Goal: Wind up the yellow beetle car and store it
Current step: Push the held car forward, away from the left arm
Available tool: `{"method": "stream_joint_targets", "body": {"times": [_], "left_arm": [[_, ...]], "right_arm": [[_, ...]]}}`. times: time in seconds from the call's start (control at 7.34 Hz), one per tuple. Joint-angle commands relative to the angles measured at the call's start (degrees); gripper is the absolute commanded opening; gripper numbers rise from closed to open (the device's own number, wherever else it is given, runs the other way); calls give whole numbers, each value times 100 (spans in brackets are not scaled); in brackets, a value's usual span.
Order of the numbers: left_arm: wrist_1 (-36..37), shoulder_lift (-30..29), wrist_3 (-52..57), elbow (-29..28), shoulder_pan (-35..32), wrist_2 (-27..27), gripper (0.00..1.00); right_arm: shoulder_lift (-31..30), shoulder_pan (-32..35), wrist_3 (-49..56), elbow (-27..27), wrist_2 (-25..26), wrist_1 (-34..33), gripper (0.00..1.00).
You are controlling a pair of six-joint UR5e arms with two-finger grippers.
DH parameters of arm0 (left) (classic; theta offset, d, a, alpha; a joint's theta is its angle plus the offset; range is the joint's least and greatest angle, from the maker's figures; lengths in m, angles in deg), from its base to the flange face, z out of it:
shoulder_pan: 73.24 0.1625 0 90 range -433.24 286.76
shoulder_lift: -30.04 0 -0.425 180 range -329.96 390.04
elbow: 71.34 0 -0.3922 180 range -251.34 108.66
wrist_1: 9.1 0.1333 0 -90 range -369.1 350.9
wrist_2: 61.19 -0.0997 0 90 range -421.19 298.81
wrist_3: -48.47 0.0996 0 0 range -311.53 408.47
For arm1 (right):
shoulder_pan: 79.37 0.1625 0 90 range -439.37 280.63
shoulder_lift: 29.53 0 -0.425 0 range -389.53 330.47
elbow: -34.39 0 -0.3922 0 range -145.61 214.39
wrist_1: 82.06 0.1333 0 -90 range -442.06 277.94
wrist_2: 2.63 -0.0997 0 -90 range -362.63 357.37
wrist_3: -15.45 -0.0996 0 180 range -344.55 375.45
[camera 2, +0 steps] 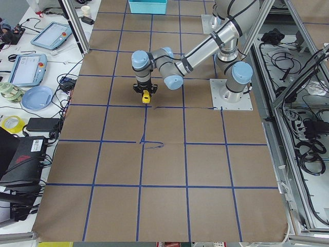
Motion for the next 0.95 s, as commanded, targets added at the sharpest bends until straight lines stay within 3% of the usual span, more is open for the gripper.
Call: {"method": "stream_joint_targets", "body": {"times": [0.0,0.41,0.82], "left_arm": [[-50,-101,-643,-26,-540,71,10],[142,-259,-1723,115,-1233,54,12],[818,-356,-2024,553,-1376,54,12]], "right_arm": [[0,-2,0,0,7,0,100],[0,-11,-9,0,7,0,100],[9,-11,-9,0,-1,0,100]]}}
